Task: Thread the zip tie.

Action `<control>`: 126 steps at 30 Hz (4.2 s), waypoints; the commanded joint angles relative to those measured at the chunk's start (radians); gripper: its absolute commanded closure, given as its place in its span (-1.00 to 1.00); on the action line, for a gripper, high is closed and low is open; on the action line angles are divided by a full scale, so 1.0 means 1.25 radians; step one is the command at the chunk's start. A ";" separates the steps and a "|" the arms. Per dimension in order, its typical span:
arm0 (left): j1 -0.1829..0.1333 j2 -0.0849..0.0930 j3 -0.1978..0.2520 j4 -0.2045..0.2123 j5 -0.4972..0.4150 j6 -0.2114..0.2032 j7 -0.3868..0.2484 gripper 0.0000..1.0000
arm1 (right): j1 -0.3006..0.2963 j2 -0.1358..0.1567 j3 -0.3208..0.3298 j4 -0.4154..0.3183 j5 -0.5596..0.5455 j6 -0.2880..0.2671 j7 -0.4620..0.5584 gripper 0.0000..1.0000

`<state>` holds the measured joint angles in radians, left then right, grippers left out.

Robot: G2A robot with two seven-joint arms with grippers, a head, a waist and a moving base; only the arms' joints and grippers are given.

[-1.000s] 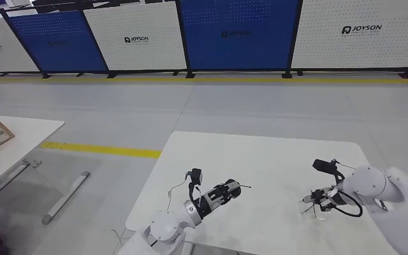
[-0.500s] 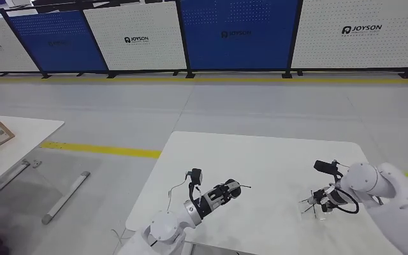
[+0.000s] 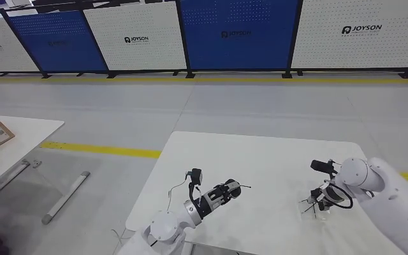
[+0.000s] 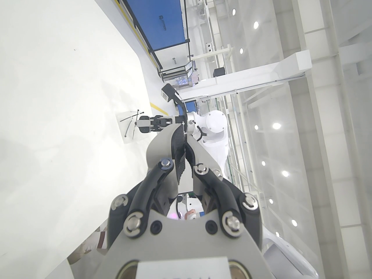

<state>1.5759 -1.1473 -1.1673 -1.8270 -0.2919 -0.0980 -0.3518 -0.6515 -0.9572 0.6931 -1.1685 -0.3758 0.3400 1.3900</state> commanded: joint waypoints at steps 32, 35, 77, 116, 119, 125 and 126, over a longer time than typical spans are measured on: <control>0.000 0.000 0.000 0.000 0.000 0.000 0.000 1.00 | 0.086 -0.056 -0.118 0.134 0.040 0.000 0.000 1.00; 0.000 0.000 0.000 0.000 0.000 0.000 0.000 1.00 | 0.090 -0.057 -0.124 0.135 0.042 0.000 0.000 1.00; 0.000 0.000 0.000 0.000 0.000 0.000 0.000 1.00 | -0.331 0.106 0.339 -0.362 0.092 -0.029 -0.289 1.00; 0.000 0.000 0.000 0.000 0.000 0.000 0.000 1.00 | -0.604 0.075 0.353 -0.543 0.149 -0.231 -0.818 1.00; 0.000 0.000 0.000 0.000 0.000 0.000 0.000 1.00 | -0.604 0.075 0.353 -0.543 0.149 -0.231 -0.818 1.00; 0.000 0.000 0.000 0.000 0.000 0.000 0.000 1.00 | -0.607 0.072 0.358 -0.546 0.184 -0.259 -0.825 1.00; 0.000 0.000 0.000 0.000 0.000 0.000 0.000 1.00 | -0.611 0.071 0.369 -0.541 0.231 -0.307 -0.828 1.00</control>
<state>1.5759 -1.1473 -1.1673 -1.8270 -0.2919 -0.0980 -0.3518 -1.4115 -0.8671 1.1449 -1.8475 -0.1567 0.0195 0.3591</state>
